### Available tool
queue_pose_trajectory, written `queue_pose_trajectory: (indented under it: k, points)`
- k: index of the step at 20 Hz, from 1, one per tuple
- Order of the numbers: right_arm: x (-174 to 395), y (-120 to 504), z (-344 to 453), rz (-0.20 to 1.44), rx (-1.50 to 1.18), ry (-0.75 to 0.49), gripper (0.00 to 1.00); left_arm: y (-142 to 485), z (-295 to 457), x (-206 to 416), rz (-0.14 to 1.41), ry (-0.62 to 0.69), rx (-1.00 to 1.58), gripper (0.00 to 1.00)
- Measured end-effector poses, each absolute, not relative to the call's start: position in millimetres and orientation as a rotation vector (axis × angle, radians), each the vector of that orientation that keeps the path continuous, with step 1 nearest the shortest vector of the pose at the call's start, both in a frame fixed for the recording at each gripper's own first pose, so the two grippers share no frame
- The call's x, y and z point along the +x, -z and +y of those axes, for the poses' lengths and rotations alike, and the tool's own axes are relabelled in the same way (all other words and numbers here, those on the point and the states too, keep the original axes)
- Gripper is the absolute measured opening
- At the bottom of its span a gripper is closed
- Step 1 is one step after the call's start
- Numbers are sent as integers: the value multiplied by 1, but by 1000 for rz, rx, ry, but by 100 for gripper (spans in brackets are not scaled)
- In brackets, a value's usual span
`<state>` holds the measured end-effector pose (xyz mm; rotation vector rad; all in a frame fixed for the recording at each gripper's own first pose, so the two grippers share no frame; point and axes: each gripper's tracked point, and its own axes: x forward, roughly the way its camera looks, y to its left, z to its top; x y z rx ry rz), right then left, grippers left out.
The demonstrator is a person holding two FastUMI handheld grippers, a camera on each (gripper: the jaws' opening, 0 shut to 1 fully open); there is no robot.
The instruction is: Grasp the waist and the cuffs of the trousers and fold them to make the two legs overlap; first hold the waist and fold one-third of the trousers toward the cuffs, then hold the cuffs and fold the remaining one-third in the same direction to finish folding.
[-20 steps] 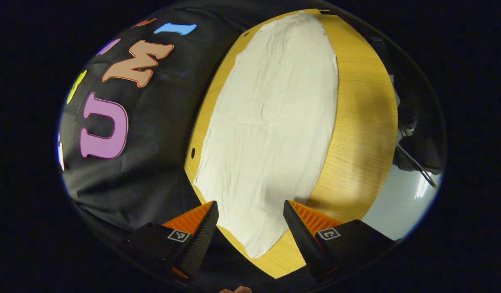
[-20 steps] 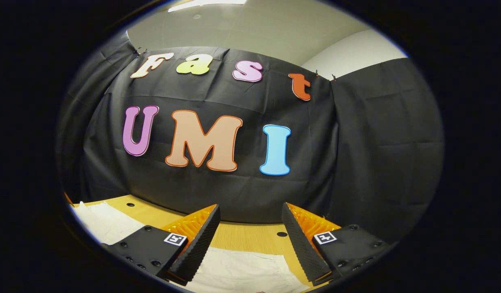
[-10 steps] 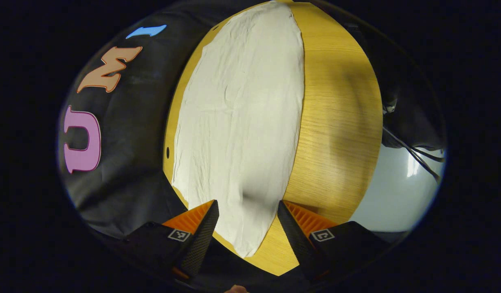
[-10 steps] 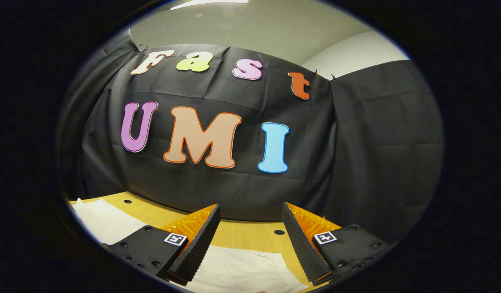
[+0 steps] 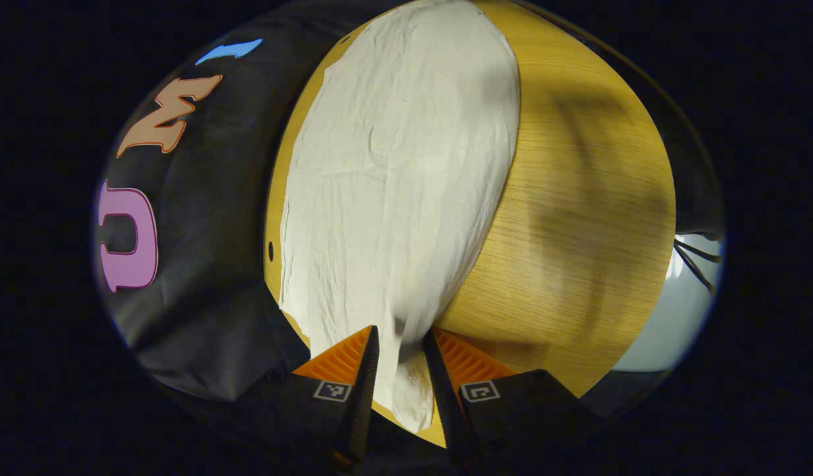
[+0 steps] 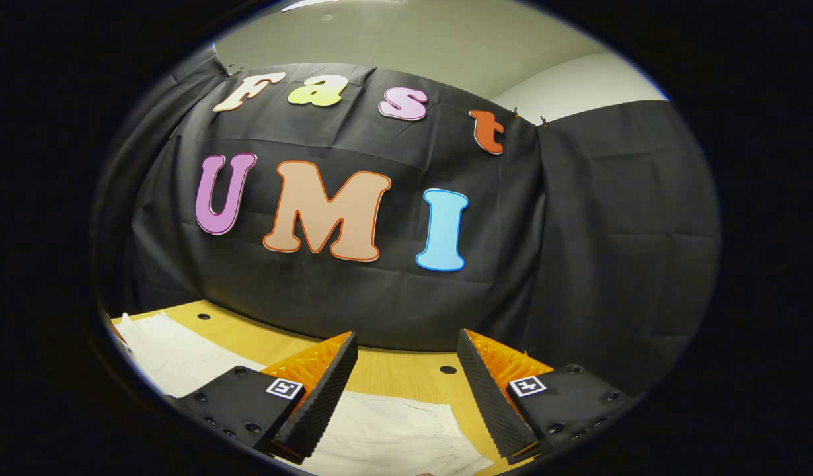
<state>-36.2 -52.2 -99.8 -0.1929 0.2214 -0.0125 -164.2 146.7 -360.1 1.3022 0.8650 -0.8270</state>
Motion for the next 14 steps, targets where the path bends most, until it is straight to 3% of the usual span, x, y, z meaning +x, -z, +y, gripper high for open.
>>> queue_pose_trajectory:
  k: [2,3,4,14]
  points:
    - [-38,103,-55,230,-223,3,98,364,145,-170,887,826,1286,26]
    - [-39,105,-56,237,-240,-3,98,365,145,-170,882,821,1292,9]
    - [-40,107,-57,242,-258,-11,97,368,144,-168,867,817,1306,4]
    - [-83,165,-87,377,-545,-138,98,365,146,-168,815,734,1343,0]
